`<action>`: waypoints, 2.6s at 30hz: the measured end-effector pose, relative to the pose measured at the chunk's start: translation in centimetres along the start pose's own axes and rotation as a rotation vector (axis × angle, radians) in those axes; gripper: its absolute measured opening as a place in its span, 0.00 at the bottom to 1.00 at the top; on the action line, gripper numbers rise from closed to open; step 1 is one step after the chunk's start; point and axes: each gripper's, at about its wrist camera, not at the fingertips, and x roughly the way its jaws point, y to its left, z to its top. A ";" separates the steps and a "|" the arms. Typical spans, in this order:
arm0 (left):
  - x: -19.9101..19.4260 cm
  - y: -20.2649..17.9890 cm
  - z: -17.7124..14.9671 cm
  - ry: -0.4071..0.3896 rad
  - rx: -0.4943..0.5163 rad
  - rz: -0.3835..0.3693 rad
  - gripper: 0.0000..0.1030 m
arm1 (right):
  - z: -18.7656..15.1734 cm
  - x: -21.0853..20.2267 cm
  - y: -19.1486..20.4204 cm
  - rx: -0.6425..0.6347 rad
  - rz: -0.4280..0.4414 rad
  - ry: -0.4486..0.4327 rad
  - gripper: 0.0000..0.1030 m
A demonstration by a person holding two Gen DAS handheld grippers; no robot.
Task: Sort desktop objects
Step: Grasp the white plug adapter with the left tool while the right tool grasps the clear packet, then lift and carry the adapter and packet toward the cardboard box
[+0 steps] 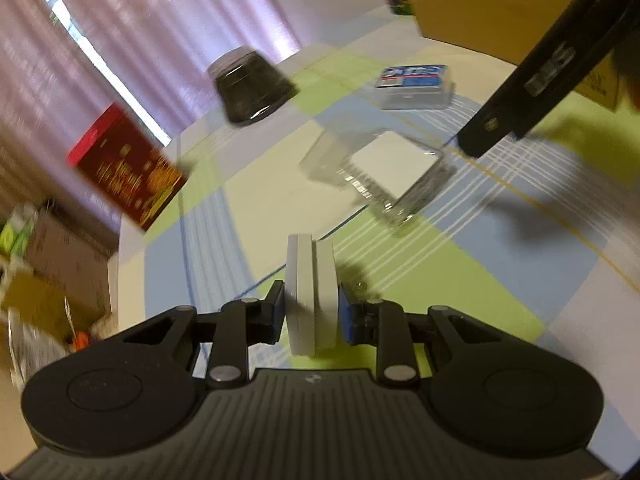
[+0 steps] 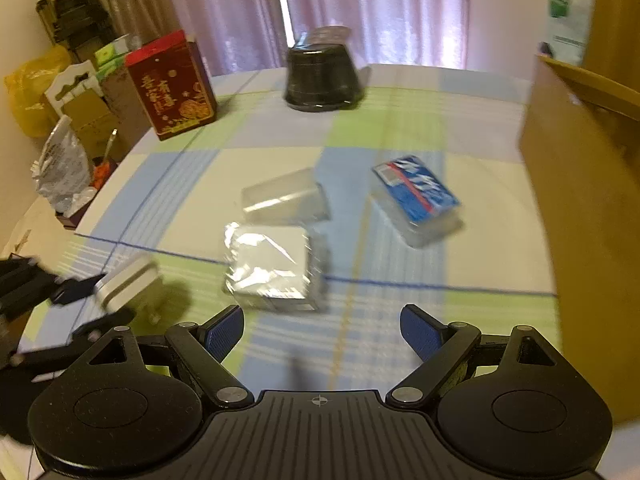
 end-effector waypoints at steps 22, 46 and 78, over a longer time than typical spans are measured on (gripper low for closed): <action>0.7 2.0 -1.2 0.031 -0.284 -0.077 0.36 | 1.8 8.7 3.1 -0.098 -0.020 0.102 0.71; -7.5 -8.7 -2.1 0.054 -0.276 -0.225 0.22 | -12.2 -8.8 -3.7 0.045 -0.122 0.126 0.70; -9.2 -10.2 -1.4 0.047 -0.193 -0.188 0.23 | -15.0 -11.0 -4.4 0.035 -0.148 0.081 0.70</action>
